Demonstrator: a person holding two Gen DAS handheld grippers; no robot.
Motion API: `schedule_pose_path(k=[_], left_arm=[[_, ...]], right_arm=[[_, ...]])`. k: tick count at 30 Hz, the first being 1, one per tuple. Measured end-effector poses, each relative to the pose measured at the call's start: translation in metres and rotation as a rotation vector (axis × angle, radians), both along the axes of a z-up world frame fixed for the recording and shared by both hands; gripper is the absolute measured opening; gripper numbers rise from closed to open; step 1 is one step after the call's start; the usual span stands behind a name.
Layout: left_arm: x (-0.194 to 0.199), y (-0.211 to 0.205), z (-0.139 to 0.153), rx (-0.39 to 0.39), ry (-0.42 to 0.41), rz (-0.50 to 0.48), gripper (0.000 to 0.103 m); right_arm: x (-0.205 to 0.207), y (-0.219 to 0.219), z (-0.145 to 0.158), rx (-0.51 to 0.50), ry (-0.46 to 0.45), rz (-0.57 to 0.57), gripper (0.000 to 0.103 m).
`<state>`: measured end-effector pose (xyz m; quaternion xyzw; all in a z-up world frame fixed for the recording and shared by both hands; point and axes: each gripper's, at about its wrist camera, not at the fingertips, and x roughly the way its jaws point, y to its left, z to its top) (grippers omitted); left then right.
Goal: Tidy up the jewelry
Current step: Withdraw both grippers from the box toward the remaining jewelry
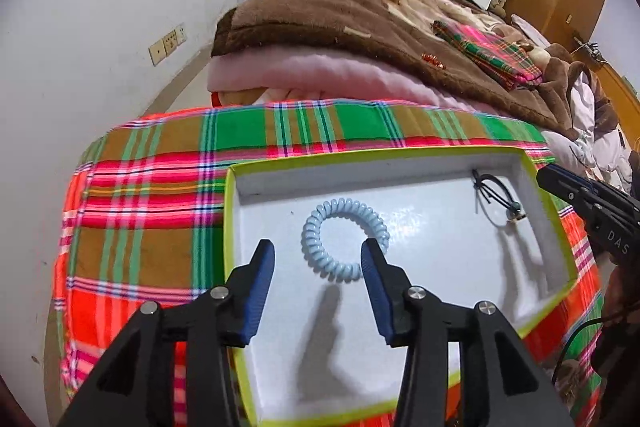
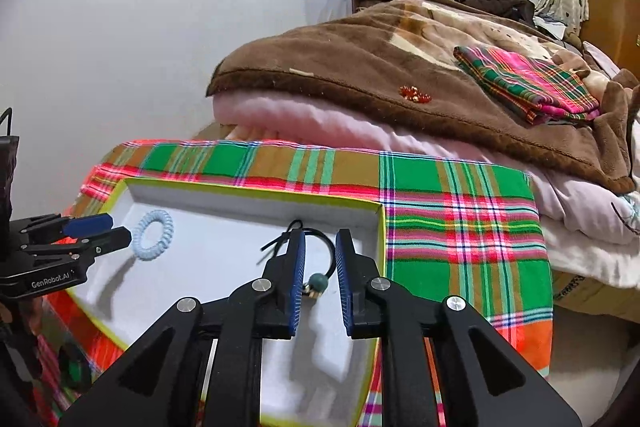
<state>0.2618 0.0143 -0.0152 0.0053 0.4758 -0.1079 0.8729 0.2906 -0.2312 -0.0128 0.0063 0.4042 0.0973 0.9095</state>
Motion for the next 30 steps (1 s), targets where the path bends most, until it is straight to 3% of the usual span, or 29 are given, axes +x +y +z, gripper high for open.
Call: schedule_pose_path(k=[13, 21, 30], left_arm=[[-0.058, 0.014, 0.036, -0.054, -0.087, 0.019, 0.052], [-0.097, 0.033, 0.035, -0.099, -0.096, 0.05, 0.054], [-0.138, 0.056, 0.019, -0.133, -0.09, 0.096, 0.058]], right_arm=[[-0.061, -0.008, 0.034, 0.044, -0.094, -0.001, 0.027], [-0.102, -0.012, 0.035, 0.05, -0.113, 0.006, 0.027], [-0.136, -0.005, 0.019, 0.092, -0.072, 0.057, 0.031]])
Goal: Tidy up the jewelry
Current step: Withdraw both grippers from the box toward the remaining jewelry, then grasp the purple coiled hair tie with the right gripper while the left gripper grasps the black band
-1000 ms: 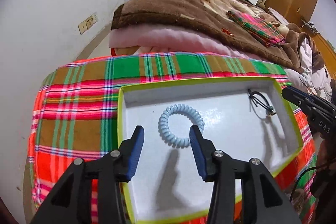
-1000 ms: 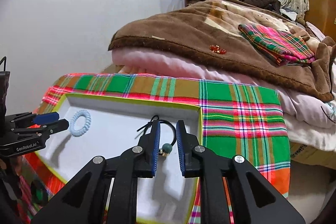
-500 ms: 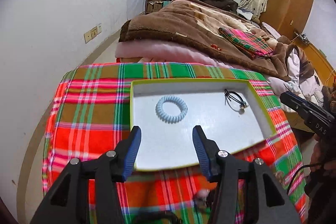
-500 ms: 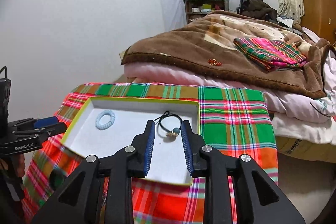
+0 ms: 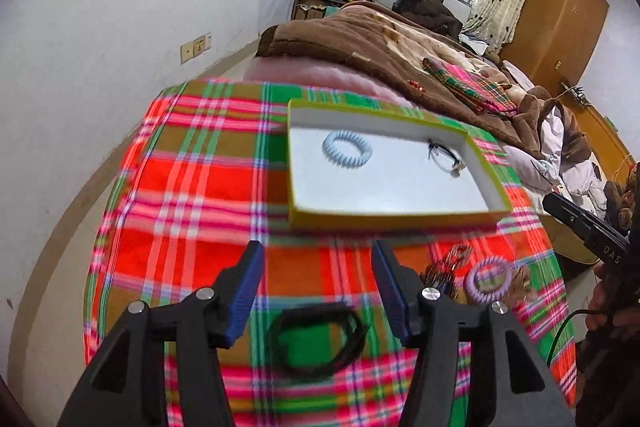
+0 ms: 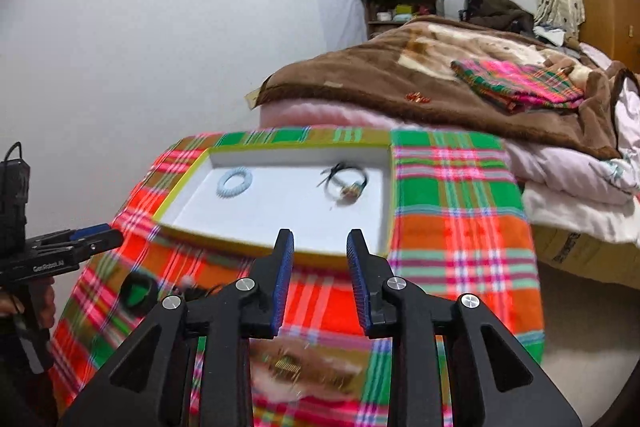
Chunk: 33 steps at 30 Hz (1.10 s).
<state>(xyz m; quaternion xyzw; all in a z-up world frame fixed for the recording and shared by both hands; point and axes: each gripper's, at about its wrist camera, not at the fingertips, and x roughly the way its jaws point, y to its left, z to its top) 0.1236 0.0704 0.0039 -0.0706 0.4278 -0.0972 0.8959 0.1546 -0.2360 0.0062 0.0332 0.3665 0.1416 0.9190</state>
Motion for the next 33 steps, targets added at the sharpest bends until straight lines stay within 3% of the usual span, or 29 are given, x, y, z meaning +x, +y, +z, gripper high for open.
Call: schedule_pose_path(k=[7, 16, 20, 29, 33], left_arm=[[-0.019, 0.018, -0.022, -0.039, 0.038, 0.041, 0.059], [-0.031, 0.026, -0.04, -0.062, 0.069, 0.042, 0.059], [-0.033, 0.025, -0.045, -0.067, 0.083, 0.03, 0.059], [-0.032, 0.021, -0.05, -0.053, 0.099, 0.005, 0.062], [-0.031, 0.016, -0.05, -0.011, 0.097, -0.004, 0.062]], right_arm=[[-0.003, 0.026, -0.019, -0.036, 0.098, 0.085, 0.032], [0.006, 0.052, -0.033, -0.179, 0.189, 0.111, 0.033], [0.014, 0.057, -0.041, -0.197, 0.249, 0.112, 0.033], [0.016, 0.075, -0.047, -0.313, 0.297, 0.15, 0.033], [0.013, 0.083, -0.05, -0.359, 0.291, 0.194, 0.033]])
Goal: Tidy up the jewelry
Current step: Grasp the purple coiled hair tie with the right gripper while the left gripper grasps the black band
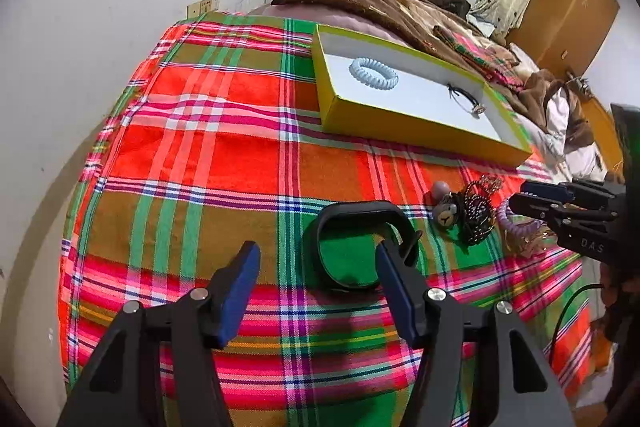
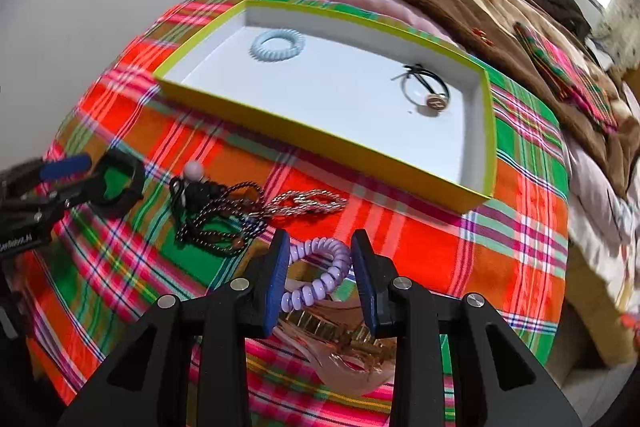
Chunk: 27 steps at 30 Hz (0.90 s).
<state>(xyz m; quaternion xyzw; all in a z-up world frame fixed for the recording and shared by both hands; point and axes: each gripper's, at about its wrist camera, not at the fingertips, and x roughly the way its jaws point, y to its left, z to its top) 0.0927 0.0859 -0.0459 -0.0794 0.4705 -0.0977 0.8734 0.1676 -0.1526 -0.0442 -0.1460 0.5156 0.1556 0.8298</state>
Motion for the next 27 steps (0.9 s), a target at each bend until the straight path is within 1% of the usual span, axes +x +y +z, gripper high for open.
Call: schedule_pose_path(k=[2, 3, 4, 5, 7, 9, 12, 15, 17, 19, 21, 22, 23, 24, 26, 27], left_arm=[[0.001, -0.003, 0.0, 0.017, 0.0, -0.004, 0.062], [0.001, -0.004, 0.0, 0.022, 0.0, -0.004, 0.062], [0.001, -0.004, 0.0, 0.027, -0.001, -0.006, 0.062], [0.001, -0.004, 0.0, 0.032, -0.001, -0.007, 0.062], [0.001, -0.006, 0.0, 0.039, 0.002, -0.006, 0.062], [0.002, -0.007, 0.0, 0.049, 0.004, -0.004, 0.062], [0.003, -0.009, -0.001, 0.067, 0.001, -0.003, 0.062], [0.003, -0.011, -0.002, 0.088, -0.011, -0.006, 0.062], [0.003, -0.011, -0.002, 0.096, -0.019, -0.006, 0.062], [0.004, -0.012, -0.003, 0.107, -0.022, -0.009, 0.062], [0.004, -0.014, -0.003, 0.126, -0.028, -0.015, 0.061], [0.004, -0.015, -0.003, 0.144, -0.033, -0.012, 0.057], [0.004, -0.016, -0.004, 0.163, -0.036, -0.01, 0.054], [0.003, -0.017, -0.004, 0.177, -0.04, -0.012, 0.054], [0.004, -0.017, -0.004, 0.181, -0.04, -0.009, 0.054], [0.005, -0.017, -0.003, 0.18, -0.04, -0.008, 0.054]], right_arm=[[-0.003, 0.003, 0.0, -0.009, -0.016, 0.019, 0.028], [-0.005, 0.003, 0.002, -0.015, -0.034, 0.028, 0.022], [-0.007, 0.004, 0.003, -0.015, -0.048, 0.036, 0.018], [-0.008, 0.004, 0.005, -0.012, -0.059, 0.044, 0.017], [-0.011, 0.004, 0.008, -0.005, -0.079, 0.06, 0.012], [-0.014, 0.004, 0.013, 0.02, -0.102, 0.068, 0.011], [-0.018, 0.001, 0.024, 0.096, -0.134, 0.076, 0.01], [-0.028, 0.001, 0.033, 0.188, -0.137, 0.108, 0.009], [-0.033, 0.002, 0.036, 0.214, -0.146, 0.128, 0.009], [-0.034, 0.0, 0.037, 0.23, -0.152, 0.115, 0.009], [-0.035, -0.005, 0.039, 0.272, -0.139, 0.11, 0.009], [-0.037, -0.006, 0.04, 0.274, -0.144, 0.112, 0.009], [-0.039, -0.006, 0.042, 0.255, -0.165, 0.118, 0.009], [-0.044, -0.003, 0.043, 0.217, -0.189, 0.15, 0.009], [-0.05, 0.0, 0.043, 0.161, -0.205, 0.188, 0.013], [-0.051, 0.001, 0.042, 0.125, -0.219, 0.203, 0.021]])
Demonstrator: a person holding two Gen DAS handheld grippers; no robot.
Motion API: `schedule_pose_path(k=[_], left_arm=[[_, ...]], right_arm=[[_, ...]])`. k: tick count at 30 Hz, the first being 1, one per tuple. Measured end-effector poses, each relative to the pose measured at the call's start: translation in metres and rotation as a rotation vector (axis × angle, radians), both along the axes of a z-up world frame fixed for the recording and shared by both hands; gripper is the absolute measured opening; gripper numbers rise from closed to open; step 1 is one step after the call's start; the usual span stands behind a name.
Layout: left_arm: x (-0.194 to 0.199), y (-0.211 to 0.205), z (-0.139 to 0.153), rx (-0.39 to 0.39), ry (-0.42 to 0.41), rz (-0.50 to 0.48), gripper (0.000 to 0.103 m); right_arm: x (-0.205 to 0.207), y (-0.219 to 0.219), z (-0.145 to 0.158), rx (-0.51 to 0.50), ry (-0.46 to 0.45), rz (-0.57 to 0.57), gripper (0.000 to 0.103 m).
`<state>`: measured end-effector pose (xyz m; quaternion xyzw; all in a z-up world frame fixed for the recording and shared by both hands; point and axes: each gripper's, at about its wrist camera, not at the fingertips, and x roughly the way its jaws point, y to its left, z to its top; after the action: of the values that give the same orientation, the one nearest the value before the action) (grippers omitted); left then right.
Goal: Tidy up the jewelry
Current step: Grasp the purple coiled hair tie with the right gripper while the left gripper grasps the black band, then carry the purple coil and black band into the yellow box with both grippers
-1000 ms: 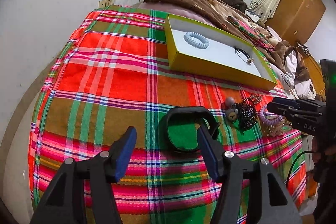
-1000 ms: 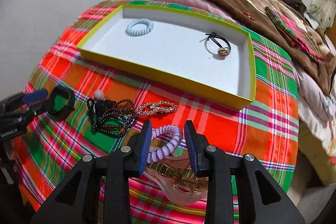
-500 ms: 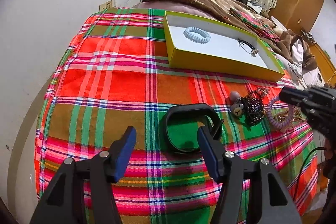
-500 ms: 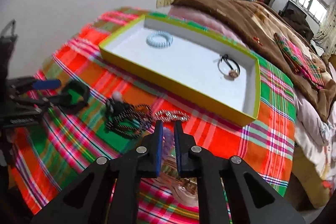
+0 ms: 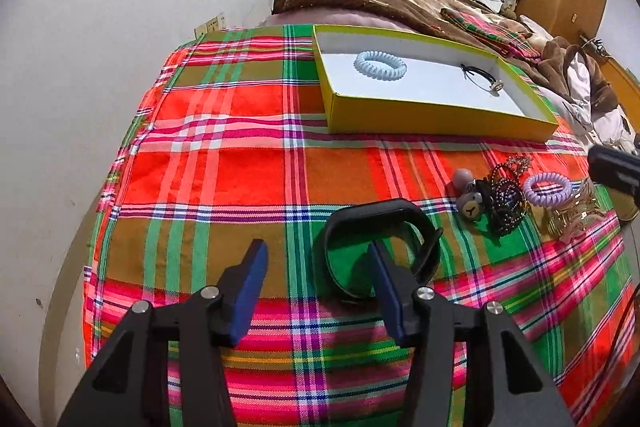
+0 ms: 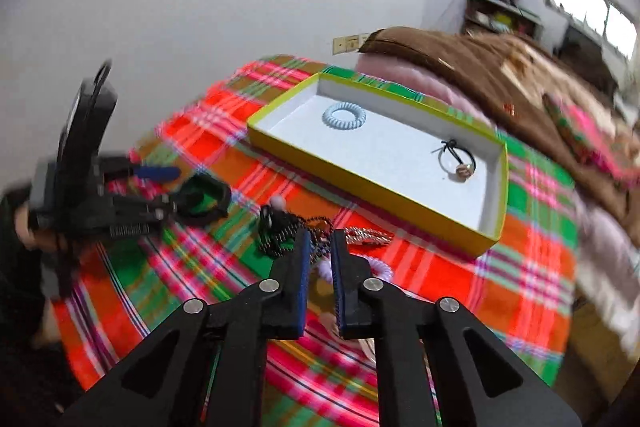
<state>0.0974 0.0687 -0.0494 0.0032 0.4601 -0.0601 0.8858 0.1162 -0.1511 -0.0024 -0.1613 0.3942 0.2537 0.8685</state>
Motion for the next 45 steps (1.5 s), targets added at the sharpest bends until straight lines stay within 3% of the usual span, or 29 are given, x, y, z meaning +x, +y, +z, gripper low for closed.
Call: schedule_pose_path(k=[1, 2, 4, 11, 17, 18, 19, 22, 28, 35, 40, 42, 44, 45], left_arm=[[0.001, 0.0, 0.0, -0.001, -0.004, 0.002, 0.054], [0.001, 0.0, 0.0, 0.0, -0.005, 0.004, 0.054], [0.002, -0.001, 0.0, 0.005, -0.004, -0.001, 0.057], [0.004, -0.004, -0.001, 0.0, 0.0, -0.01, 0.063], [0.008, -0.005, -0.001, 0.013, 0.004, -0.031, 0.065], [0.008, -0.006, -0.001, 0.016, 0.005, -0.029, 0.065], [0.009, -0.006, -0.001, 0.017, 0.006, -0.028, 0.065], [0.009, -0.006, -0.001, 0.015, 0.005, -0.03, 0.066], [0.01, -0.003, 0.0, -0.015, 0.011, -0.023, 0.065], [0.01, 0.002, 0.001, 0.015, -0.003, -0.007, 0.039], [0.015, 0.002, 0.002, 0.042, 0.002, -0.019, 0.031], [0.016, -0.002, 0.002, 0.059, -0.002, -0.036, 0.024], [0.016, -0.006, 0.003, 0.063, 0.001, -0.052, 0.006], [0.016, -0.008, 0.003, 0.069, 0.0, -0.054, 0.006]], right_arm=[[-0.001, 0.003, -0.003, -0.047, -0.014, 0.013, 0.033], [-0.001, 0.004, -0.005, -0.077, -0.014, 0.026, 0.038], [-0.003, 0.012, -0.012, -0.155, -0.013, 0.063, 0.041], [0.007, 0.037, -0.04, -0.353, 0.049, 0.172, 0.041], [0.014, 0.043, -0.049, -0.439, 0.078, 0.201, 0.04], [0.014, 0.044, -0.05, -0.455, 0.076, 0.198, 0.034], [0.015, 0.044, -0.051, -0.459, 0.073, 0.195, 0.021], [0.018, 0.04, -0.049, -0.443, 0.081, 0.181, 0.011], [0.019, 0.03, -0.034, -0.342, 0.054, 0.131, 0.01], [0.016, 0.023, -0.018, -0.223, 0.022, 0.079, 0.009], [0.017, 0.018, -0.009, -0.144, 0.0, 0.047, 0.009], [0.018, 0.016, -0.005, -0.112, -0.007, 0.031, 0.009], [0.017, 0.014, -0.002, -0.086, -0.013, 0.02, 0.009], [0.016, 0.013, 0.0, -0.071, -0.018, 0.016, 0.009]])
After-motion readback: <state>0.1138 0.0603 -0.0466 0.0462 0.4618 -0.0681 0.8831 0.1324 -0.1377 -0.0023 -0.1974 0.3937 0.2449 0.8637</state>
